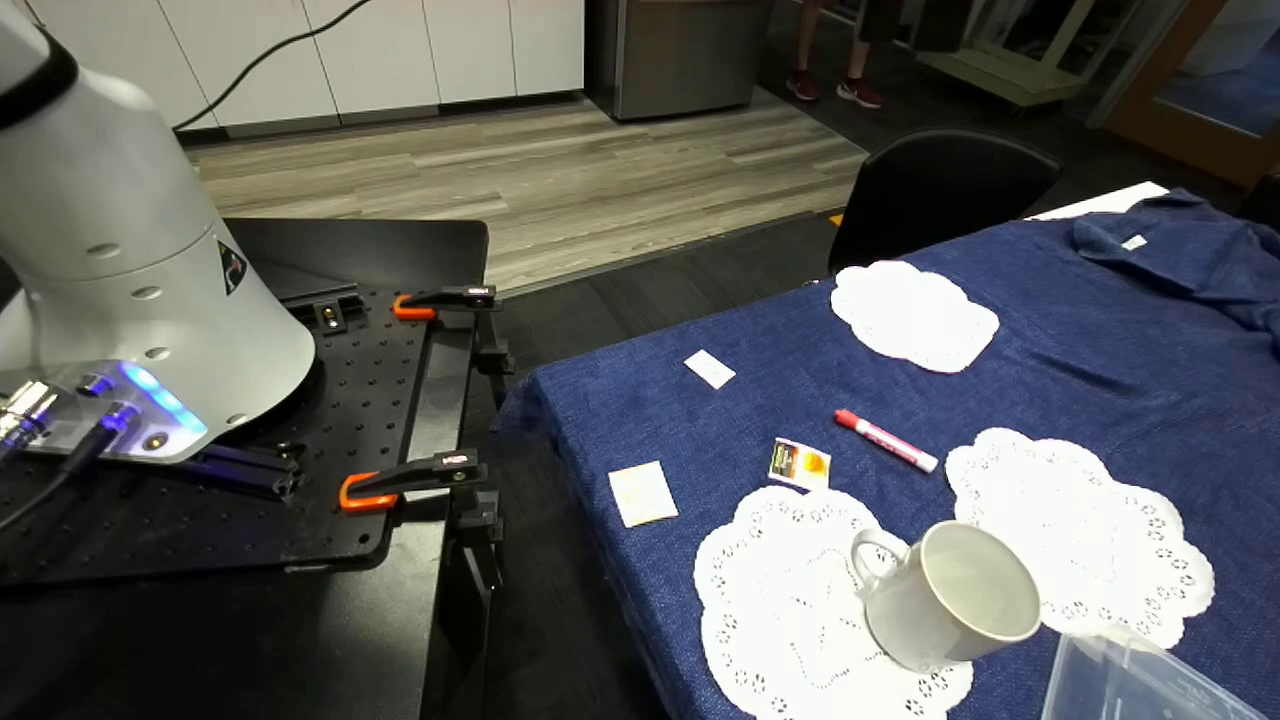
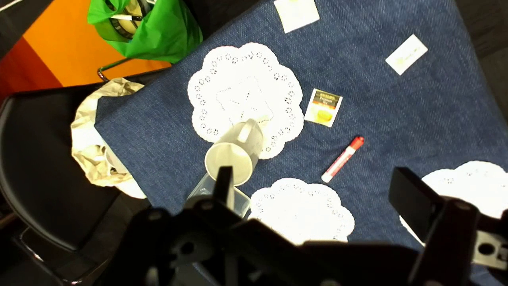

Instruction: Move the white mug to the right white mat

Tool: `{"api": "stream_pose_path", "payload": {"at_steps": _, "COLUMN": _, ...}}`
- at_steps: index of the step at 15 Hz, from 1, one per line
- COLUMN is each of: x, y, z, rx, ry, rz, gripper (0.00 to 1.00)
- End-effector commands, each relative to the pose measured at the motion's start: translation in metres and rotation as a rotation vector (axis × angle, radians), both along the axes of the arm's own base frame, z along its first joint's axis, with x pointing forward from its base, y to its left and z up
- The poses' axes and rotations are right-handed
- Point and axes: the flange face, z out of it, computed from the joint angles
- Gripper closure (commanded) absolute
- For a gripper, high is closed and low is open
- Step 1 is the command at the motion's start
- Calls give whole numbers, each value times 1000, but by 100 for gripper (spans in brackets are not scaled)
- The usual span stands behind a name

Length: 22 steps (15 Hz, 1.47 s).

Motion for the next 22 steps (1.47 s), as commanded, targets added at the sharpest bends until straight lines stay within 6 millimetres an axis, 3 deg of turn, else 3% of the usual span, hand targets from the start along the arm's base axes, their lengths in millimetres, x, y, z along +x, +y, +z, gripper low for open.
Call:
{"api": "stream_pose_path", "payload": {"at_steps": 1, "x": 46, "y": -23, "z": -22, "rx": 16, "ry": -49, "rz": -122, "gripper": 0}}
{"api": "stream_pose_path", "payload": {"at_steps": 5, "x": 76, "y": -44, "z": -59, "rx": 46, "ry": -136, "rz": -234, "gripper": 0}}
{"api": "stream_pose_path", "payload": {"at_steps": 10, "x": 97, "y": -67, "z": -113, "rx": 44, "ry": -192, "rz": -387, "gripper": 0}}
{"api": "stream_pose_path", "payload": {"at_steps": 19, "x": 102, "y": -115, "z": -198, "rx": 10, "ry": -171, "rz": -498, "gripper": 0}}
{"api": "stream_pose_path", "payload": {"at_steps": 22, "x": 93, "y": -118, "z": -203, "rx": 15, "ry": -147, "rz": -493, "gripper": 0}}
